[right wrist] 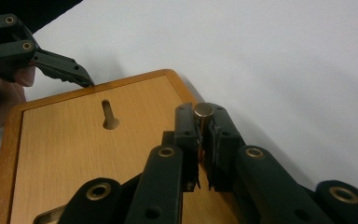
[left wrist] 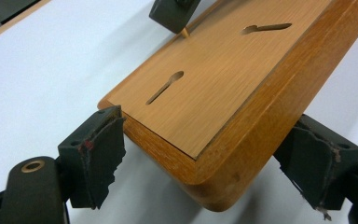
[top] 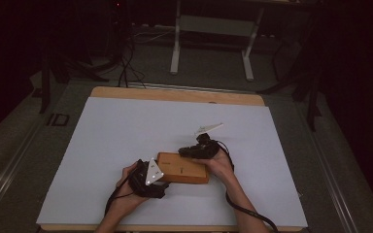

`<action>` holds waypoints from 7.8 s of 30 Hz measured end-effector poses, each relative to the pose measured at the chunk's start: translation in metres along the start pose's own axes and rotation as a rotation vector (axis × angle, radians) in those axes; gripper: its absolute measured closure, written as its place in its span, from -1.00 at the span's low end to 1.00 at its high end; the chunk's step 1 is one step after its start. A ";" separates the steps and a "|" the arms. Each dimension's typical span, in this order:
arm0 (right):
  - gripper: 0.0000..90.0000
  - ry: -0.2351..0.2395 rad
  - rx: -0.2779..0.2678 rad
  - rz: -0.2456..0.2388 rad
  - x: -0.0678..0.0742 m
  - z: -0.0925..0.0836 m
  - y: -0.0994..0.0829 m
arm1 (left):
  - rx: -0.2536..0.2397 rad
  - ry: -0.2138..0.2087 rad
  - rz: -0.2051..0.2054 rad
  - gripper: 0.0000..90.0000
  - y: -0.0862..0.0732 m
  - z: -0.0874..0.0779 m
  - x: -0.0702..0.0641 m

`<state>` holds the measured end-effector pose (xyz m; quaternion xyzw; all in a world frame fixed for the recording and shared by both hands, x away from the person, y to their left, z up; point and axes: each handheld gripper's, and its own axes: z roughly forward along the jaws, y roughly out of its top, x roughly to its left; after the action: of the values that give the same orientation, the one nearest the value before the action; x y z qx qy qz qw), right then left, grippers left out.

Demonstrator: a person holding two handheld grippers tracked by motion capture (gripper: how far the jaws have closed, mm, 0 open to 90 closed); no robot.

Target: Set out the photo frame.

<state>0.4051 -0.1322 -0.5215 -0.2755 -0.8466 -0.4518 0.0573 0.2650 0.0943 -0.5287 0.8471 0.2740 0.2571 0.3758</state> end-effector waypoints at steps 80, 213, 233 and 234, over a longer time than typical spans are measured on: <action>0.39 -0.184 0.048 -0.151 0.016 -0.063 -0.011 | -0.154 -0.113 -0.026 -0.18 0.018 -0.007 -0.001; 0.01 -0.228 -0.144 -0.252 0.008 -0.058 -0.041 | -0.040 -0.022 -0.149 0.20 0.010 0.018 0.045; 0.17 -0.279 -0.132 -0.292 0.017 -0.061 -0.045 | -0.034 0.031 -0.074 0.24 0.010 0.019 0.042; 0.19 -0.283 -0.135 -0.292 0.018 -0.061 -0.045 | -0.033 0.031 -0.072 0.25 0.010 0.019 0.042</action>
<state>0.3576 -0.1929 -0.5127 -0.2137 -0.8449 -0.4678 -0.1467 0.3096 0.1069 -0.5226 0.8261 0.3059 0.2611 0.3946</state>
